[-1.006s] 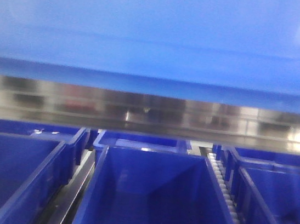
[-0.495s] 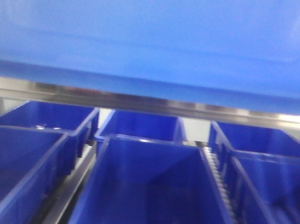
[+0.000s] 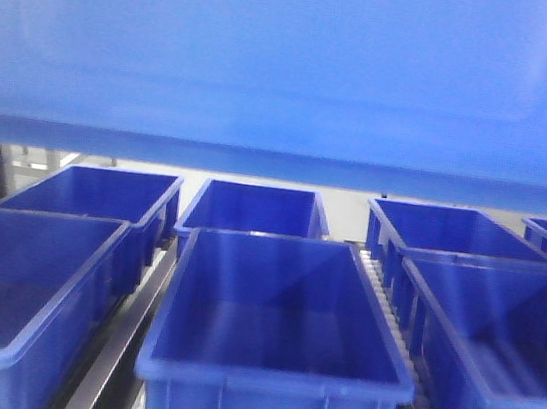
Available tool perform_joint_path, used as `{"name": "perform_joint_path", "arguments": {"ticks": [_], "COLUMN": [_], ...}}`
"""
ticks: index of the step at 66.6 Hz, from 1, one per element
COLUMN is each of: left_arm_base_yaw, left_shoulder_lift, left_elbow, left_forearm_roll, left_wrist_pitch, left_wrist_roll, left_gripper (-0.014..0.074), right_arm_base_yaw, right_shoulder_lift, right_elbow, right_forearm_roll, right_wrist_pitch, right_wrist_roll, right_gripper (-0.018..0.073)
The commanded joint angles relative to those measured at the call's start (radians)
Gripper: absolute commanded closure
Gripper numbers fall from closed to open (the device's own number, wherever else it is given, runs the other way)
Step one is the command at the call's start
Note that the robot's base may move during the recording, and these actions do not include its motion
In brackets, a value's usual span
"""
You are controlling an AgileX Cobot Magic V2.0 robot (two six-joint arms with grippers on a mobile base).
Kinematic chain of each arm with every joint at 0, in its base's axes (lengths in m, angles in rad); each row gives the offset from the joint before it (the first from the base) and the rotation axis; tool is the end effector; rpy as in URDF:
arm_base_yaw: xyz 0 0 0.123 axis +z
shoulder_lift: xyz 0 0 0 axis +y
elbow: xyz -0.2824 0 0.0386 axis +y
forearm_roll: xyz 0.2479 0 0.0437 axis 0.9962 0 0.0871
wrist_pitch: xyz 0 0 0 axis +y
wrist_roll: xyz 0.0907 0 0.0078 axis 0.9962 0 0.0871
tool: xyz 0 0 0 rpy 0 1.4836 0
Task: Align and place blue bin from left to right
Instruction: 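Lift the held bin up clear of the shelf with both grippers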
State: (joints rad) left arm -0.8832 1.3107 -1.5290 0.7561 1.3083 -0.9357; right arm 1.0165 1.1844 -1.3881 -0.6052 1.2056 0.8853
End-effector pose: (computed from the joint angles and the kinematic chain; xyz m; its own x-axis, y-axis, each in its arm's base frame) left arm 0.1982 -0.1463 0.4482 -0.5910 -0.0368 -0.8059 -0.0750 0.9971 0.0094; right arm 0.1540 0.1568 0.4343 -0.6355 -0.0615 -0.7696 -0.1918 0.9782 0.0802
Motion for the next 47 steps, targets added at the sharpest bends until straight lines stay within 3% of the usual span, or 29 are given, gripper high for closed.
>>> {"name": "perform_joint_path", "arguments": {"ticks": [1, 47], "left_arm_base_yaw": [-0.019, -0.019], "left_shoulder_lift": [-0.008, -0.008], "left_elbow": [-0.007, -0.007], "left_forearm_roll": [0.015, 0.015], "left_wrist_pitch": [-0.087, -0.087], "left_wrist_roll": [-0.004, -0.004], "left_gripper": [0.0707, 0.0707], "right_arm_base_yaw": [0.01, 0.01], "right_shoulder_lift": [-0.009, -0.009], "right_elbow": [-0.008, -0.008], "right_forearm_roll": [-0.01, -0.01], "right_wrist_pitch": [-0.093, -0.093], "right_wrist_roll": [0.002, 0.002], "right_gripper": [0.0637, 0.0637]}}
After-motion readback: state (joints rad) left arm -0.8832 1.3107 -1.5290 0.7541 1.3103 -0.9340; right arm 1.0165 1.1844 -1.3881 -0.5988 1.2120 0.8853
